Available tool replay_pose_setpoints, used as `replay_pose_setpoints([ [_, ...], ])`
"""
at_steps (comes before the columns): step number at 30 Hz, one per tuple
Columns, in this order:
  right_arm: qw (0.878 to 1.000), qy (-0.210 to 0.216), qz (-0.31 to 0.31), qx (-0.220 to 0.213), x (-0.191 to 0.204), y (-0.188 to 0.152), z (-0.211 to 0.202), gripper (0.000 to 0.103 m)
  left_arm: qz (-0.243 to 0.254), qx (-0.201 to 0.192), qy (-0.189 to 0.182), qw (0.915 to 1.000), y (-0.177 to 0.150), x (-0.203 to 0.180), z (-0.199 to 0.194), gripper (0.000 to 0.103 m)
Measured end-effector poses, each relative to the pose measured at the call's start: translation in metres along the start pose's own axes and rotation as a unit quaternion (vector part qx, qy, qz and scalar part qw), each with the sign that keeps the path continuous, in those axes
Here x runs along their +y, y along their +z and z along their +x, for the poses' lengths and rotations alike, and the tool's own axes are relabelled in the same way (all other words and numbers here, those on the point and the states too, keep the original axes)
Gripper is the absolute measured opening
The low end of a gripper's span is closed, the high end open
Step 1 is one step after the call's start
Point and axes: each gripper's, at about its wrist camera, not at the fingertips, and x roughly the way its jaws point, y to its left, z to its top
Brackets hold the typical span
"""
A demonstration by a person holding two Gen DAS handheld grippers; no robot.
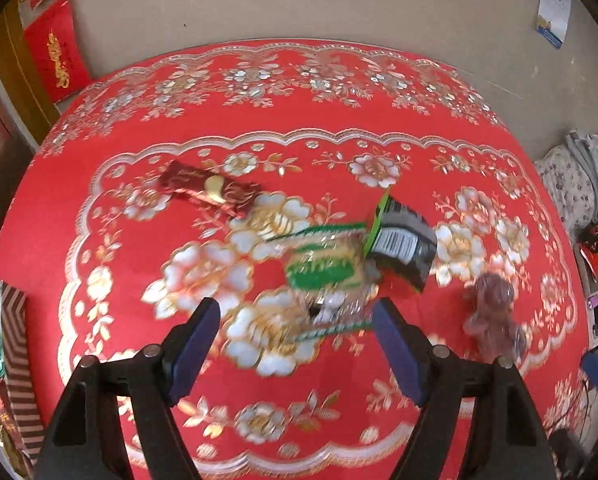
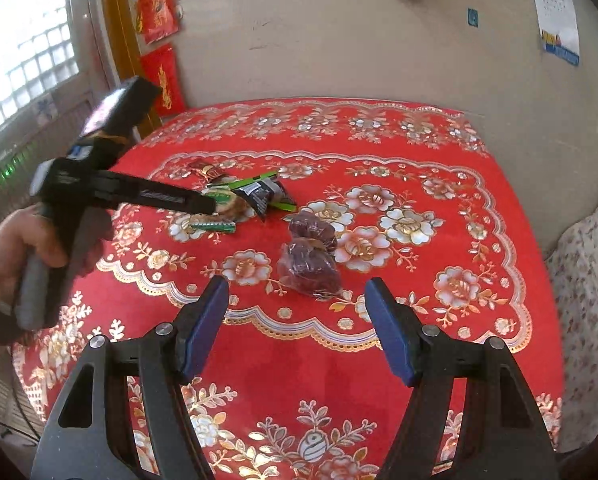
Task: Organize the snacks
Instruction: 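Move both open tools back over the remaining snacks, then grasp the green cookie packet with left tool while right tool grasps the red date bag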
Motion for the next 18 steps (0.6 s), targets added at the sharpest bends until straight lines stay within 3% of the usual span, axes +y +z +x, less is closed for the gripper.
replay_pose_setpoints([
  [10,1.0,0.026,0.003,0.01,-0.001,-0.003,0.007,0.071,0.01,0.014,-0.009,0.9998,0.017,-0.024,0.028,0.08],
  [18,1.0,0.018,0.018,0.017,-0.011,-0.003,0.015,0.071,-0.004,0.018,0.003,0.9998,0.016,-0.01,0.035,0.08],
])
